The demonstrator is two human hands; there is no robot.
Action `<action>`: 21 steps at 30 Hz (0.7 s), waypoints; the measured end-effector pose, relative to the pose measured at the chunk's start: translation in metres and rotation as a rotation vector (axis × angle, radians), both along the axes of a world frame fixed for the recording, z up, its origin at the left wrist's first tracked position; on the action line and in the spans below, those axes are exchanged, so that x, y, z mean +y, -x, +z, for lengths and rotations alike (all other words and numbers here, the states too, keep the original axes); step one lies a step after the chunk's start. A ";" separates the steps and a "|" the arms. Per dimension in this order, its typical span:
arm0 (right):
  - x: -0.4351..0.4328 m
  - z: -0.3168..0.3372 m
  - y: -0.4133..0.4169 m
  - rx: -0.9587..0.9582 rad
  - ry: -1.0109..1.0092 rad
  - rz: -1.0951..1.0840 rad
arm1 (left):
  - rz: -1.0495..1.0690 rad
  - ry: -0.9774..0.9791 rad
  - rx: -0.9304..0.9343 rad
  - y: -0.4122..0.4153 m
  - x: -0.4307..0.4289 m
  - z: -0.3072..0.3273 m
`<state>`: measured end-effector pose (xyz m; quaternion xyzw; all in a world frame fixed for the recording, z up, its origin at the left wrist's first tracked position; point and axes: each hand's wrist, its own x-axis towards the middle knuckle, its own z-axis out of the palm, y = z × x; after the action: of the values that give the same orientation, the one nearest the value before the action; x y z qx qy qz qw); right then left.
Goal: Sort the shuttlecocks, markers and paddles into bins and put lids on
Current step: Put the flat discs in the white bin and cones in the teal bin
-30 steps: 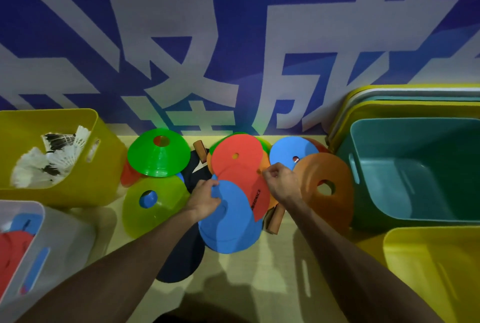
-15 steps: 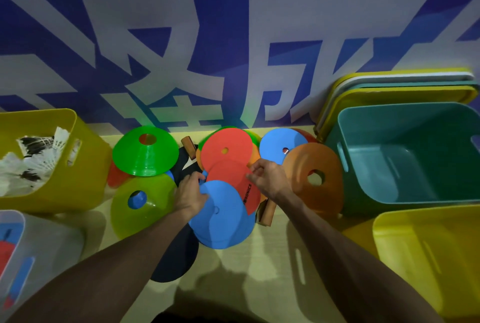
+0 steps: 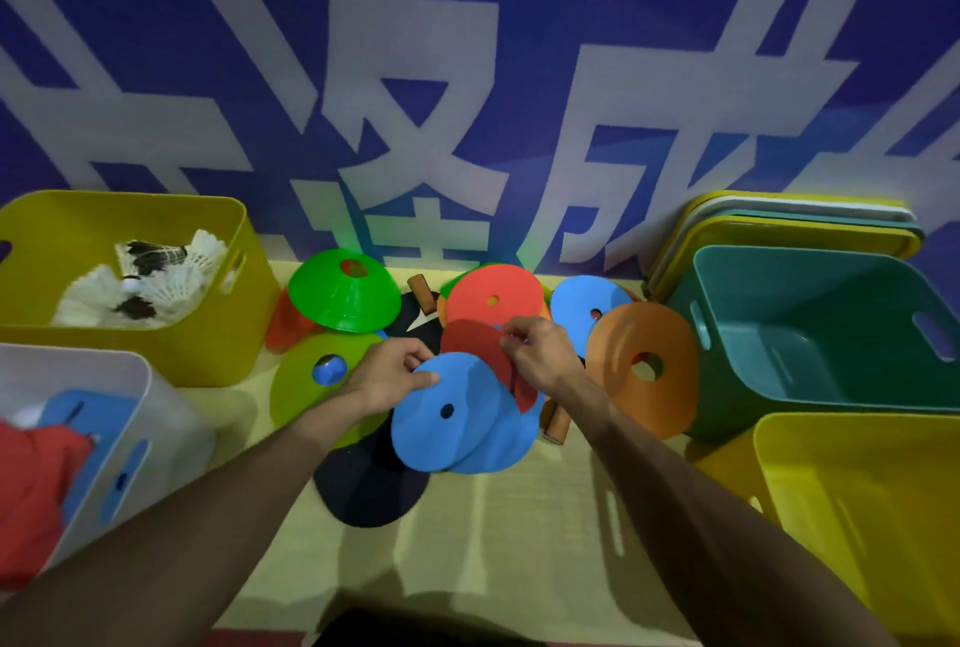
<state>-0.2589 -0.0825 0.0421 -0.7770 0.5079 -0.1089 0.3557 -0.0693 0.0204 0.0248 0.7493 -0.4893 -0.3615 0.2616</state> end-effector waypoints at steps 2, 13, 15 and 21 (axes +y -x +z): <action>0.007 0.009 -0.012 -0.011 0.038 -0.005 | 0.042 0.033 0.013 -0.010 0.010 0.013; 0.039 0.091 -0.118 -0.209 0.287 -0.033 | 0.344 0.302 0.030 -0.115 0.062 0.107; 0.048 0.106 -0.143 -0.259 0.298 -0.021 | 0.401 0.349 0.068 -0.132 0.075 0.121; 0.089 0.128 -0.221 -0.442 0.189 -0.032 | 0.577 0.433 0.237 -0.182 0.127 0.152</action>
<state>-0.0384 0.0065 0.1703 -0.7560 0.4174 -0.3288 0.3823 0.1125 0.1471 0.1767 0.7367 -0.2895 -0.2455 0.5597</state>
